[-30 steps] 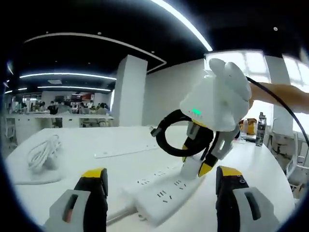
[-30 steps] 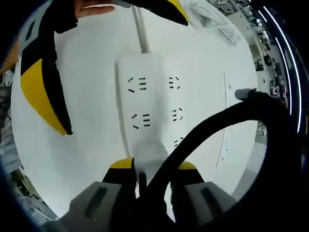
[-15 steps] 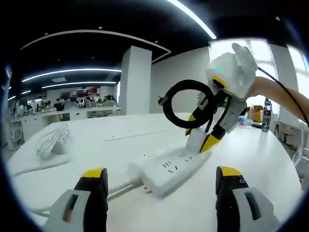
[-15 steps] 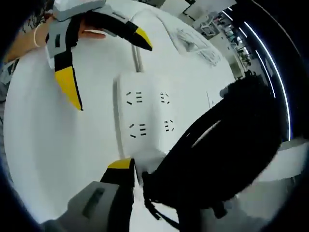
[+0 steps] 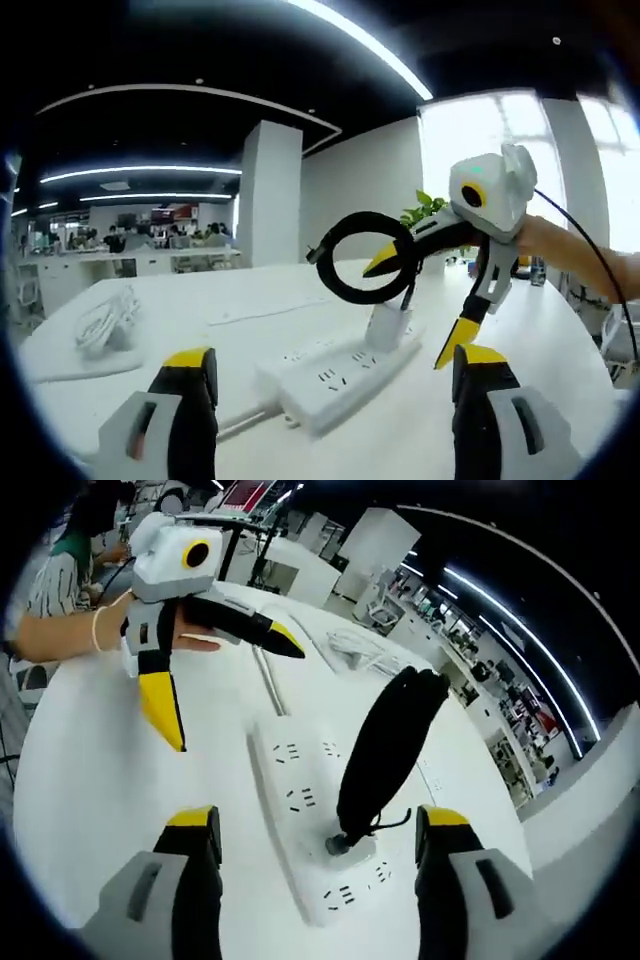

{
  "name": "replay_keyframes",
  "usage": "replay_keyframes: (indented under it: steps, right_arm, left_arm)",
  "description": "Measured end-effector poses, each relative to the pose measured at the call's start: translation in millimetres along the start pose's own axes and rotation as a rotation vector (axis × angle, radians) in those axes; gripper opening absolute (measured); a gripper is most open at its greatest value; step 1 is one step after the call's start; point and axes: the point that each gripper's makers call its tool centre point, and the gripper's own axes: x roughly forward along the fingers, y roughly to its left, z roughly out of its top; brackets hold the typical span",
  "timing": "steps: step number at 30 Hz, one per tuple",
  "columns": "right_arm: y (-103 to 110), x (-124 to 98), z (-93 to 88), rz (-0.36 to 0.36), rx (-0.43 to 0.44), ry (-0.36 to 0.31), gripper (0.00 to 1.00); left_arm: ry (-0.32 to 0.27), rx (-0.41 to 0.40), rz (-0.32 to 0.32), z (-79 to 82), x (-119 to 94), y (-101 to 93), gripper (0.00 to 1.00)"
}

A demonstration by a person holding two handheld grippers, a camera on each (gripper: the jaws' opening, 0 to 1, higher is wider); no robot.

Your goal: Straighten the power strip on the desk, plug the charger into it

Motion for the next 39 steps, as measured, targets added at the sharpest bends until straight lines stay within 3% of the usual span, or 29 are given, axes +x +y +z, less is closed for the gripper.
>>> replay_keyframes:
  steps: [4, 6, 8, 12, 14, 19, 22, 26, 29, 31, 36, 39]
  right_arm:
    - [-4, -11, 2.0, -0.093, 0.016, -0.116, 0.94]
    - [-5, -17, -0.9, -0.145, 0.018, -0.156, 1.0]
    - [-4, -24, -4.2, -0.183, 0.049, -0.211, 1.0]
    - [-5, -32, -15.7, -0.229, 0.21, -0.332, 1.0]
    - [-8, -33, -27.0, -0.252, 0.25, -0.347, 1.0]
    - [-19, -30, -54.9, -0.303, 0.342, -0.348, 1.0]
    - [-13, -21, -69.0, -0.26, 0.399, -0.332, 1.0]
    - [-7, -7, -90.5, -0.216, 0.421, -0.268, 1.0]
    - [-17, -12, -87.3, -0.232, 0.495, -0.317, 0.99]
    - [-15, -13, -87.9, -0.232, 0.507, -0.318, 0.96]
    - [-7, -6, -93.1, -0.215, 0.525, -0.276, 0.85]
    - [-7, -6, -90.5, -0.22, 0.542, -0.286, 0.78]
  left_arm:
    - [-0.051, 0.085, -0.008, 12.3, -9, -9.3, 0.99]
    - [-0.048, 0.117, -0.013, 9.1, -13, -13.3, 0.99]
    - [-0.043, 0.147, -0.058, 4.8, -17, -20.7, 0.99]
    - [-0.166, 0.077, -0.098, 12.3, -24, -31.3, 0.99]
    - [-0.152, 0.071, -0.084, 6.8, -23, -28.5, 0.99]
    - [-0.044, 0.078, 0.024, -14.6, -13, -6.5, 0.99]
    - [0.021, 0.103, 0.081, -27.3, -8, 4.8, 0.99]
    - [0.068, 0.127, 0.112, -36.3, -2, 12.0, 0.89]
    - [0.104, 0.085, 0.113, -44.0, 3, 14.8, 0.87]
    - [0.159, 0.053, 0.128, -54.1, 4, 18.9, 0.84]
    - [0.159, 0.077, 0.136, -55.0, 6, 17.5, 0.75]
    - [0.168, 0.132, 0.137, -56.8, 7, 15.4, 0.59]
